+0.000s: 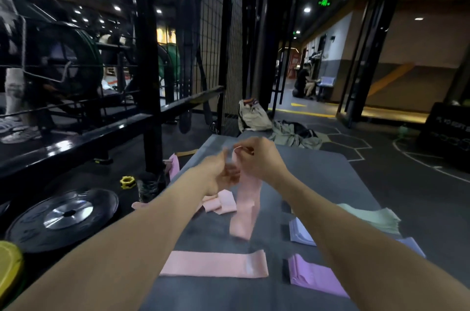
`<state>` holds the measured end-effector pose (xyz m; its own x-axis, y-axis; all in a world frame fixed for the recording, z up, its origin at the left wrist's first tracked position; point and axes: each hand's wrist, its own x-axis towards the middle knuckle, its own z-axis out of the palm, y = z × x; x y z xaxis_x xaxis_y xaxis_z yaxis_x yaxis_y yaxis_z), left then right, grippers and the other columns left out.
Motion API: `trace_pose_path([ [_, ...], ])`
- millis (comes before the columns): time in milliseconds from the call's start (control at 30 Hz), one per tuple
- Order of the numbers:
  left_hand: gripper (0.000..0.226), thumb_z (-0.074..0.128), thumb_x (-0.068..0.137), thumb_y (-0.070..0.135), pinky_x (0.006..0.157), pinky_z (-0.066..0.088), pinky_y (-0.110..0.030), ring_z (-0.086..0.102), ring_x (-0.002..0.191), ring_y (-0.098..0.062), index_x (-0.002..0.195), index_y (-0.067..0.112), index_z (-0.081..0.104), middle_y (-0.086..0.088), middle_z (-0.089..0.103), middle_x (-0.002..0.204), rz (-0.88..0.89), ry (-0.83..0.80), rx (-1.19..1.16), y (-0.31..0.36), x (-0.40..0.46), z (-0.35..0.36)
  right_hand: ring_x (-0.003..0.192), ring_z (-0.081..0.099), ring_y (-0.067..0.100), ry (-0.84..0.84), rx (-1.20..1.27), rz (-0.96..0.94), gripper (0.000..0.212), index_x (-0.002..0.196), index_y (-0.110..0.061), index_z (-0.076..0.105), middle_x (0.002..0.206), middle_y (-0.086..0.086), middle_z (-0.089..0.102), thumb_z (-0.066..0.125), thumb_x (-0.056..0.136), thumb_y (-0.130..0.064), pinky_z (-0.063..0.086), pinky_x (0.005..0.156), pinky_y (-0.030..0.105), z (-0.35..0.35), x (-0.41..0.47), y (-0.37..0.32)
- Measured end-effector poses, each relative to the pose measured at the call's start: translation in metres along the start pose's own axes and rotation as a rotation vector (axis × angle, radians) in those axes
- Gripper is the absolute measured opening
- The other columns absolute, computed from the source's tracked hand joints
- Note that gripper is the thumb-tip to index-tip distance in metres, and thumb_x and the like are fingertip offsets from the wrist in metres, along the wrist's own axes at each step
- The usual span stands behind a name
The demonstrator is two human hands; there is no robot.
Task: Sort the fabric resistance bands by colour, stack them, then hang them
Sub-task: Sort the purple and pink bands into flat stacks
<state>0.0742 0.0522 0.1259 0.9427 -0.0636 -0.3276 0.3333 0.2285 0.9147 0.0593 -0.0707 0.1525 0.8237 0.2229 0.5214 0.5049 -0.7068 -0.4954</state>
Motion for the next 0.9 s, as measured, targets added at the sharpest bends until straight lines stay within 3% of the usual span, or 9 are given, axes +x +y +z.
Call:
trace_pose_path([
  [67,0.057,0.053,0.09,0.049,0.069,0.058,-0.032,0.067,0.085,-0.027,0.109,-0.005,0.062,-0.015,0.069,0.097,-0.073,-0.007,0.091,0.002,-0.003,-0.008,0.082,0.065,0.024,0.013,-0.008,-0.022,0.021,0.09,-0.002,0.073,0.087,0.015,0.071,0.053,0.087,-0.008,0.043,0.065,0.025,-0.007,0.0,-0.01],
  [200,0.054,0.061,0.086,0.045,0.047,0.056,-0.025,0.064,0.082,-0.025,0.107,-0.004,0.058,-0.018,0.062,0.109,-0.125,0.014,0.072,-0.003,-0.02,-0.011,0.083,0.062,0.014,0.022,0.017,-0.065,0.019,0.096,0.0,0.072,0.094,0.012,0.072,0.056,0.088,-0.006,0.037,0.062,0.017,-0.017,-0.003,-0.024],
  [267,0.019,0.057,0.092,0.021,0.045,0.053,-0.021,0.061,0.068,-0.019,0.091,0.003,0.061,-0.014,0.059,0.096,-0.077,-0.032,0.033,-0.003,-0.027,-0.007,0.081,0.057,0.008,0.022,0.038,-0.057,0.02,0.099,-0.004,0.073,0.096,0.007,0.072,0.057,0.088,-0.007,0.033,0.059,0.01,-0.019,-0.006,-0.029],
  [333,0.022,0.047,0.095,0.003,0.048,0.051,-0.015,0.055,0.056,-0.011,0.075,0.005,0.056,-0.008,0.053,0.074,0.003,-0.053,-0.011,0.001,-0.032,-0.001,0.075,0.057,0.011,0.012,0.036,-0.069,0.018,0.092,-0.006,0.074,0.089,0.007,0.073,0.058,0.086,-0.008,0.034,0.058,0.015,-0.02,-0.008,-0.03],
  [533,0.019,0.053,0.089,-0.007,0.049,0.052,-0.014,0.063,0.055,-0.01,0.074,0.003,0.061,-0.005,0.066,0.058,0.16,0.061,-0.032,0.016,-0.042,-0.007,0.047,0.039,0.008,0.045,0.028,-0.035,0.024,0.066,-0.018,0.07,0.047,-0.012,0.044,0.058,0.085,-0.007,0.032,0.048,0.015,-0.036,-0.015,-0.033],
  [667,0.015,0.054,0.089,-0.002,0.06,0.055,-0.014,0.063,0.072,-0.011,0.081,0.007,0.062,-0.007,0.065,0.077,0.19,-0.051,0.249,0.006,-0.063,-0.007,0.048,0.029,0.011,0.119,-0.013,0.032,0.024,0.054,-0.003,0.055,0.038,0.0,0.032,0.055,0.078,-0.002,0.025,0.044,0.023,-0.042,-0.012,-0.038],
  [767,0.023,0.049,0.086,-0.012,0.086,0.052,-0.024,0.059,0.086,-0.017,0.085,0.008,0.059,-0.006,0.061,0.082,0.212,-0.179,0.363,-0.002,-0.07,-0.004,0.036,0.031,0.006,0.138,-0.006,0.09,0.043,0.04,-0.015,0.039,0.032,-0.001,0.031,0.052,0.077,0.003,0.027,0.04,0.02,-0.044,-0.014,-0.039],
  [833,0.023,0.057,0.082,-0.012,0.1,0.044,-0.034,0.055,0.091,-0.019,0.086,0.011,0.058,-0.003,0.058,0.083,0.263,-0.235,0.476,-0.009,-0.07,-0.001,0.039,0.034,-0.004,0.153,0.017,0.136,0.043,0.041,-0.017,0.048,0.03,-0.004,0.036,0.052,0.079,0.003,0.031,0.04,0.018,-0.045,-0.015,-0.038],
  [900,0.02,0.068,0.079,-0.002,0.095,0.046,-0.035,0.056,0.088,-0.02,0.086,0.014,0.057,-0.002,0.058,0.086,0.292,-0.21,0.6,-0.018,-0.068,0.004,0.058,0.046,0.008,0.153,0.016,0.18,0.025,0.061,-0.001,0.066,0.044,0.0,0.049,0.054,0.082,-0.001,0.028,0.045,0.025,-0.044,-0.016,-0.038],
])
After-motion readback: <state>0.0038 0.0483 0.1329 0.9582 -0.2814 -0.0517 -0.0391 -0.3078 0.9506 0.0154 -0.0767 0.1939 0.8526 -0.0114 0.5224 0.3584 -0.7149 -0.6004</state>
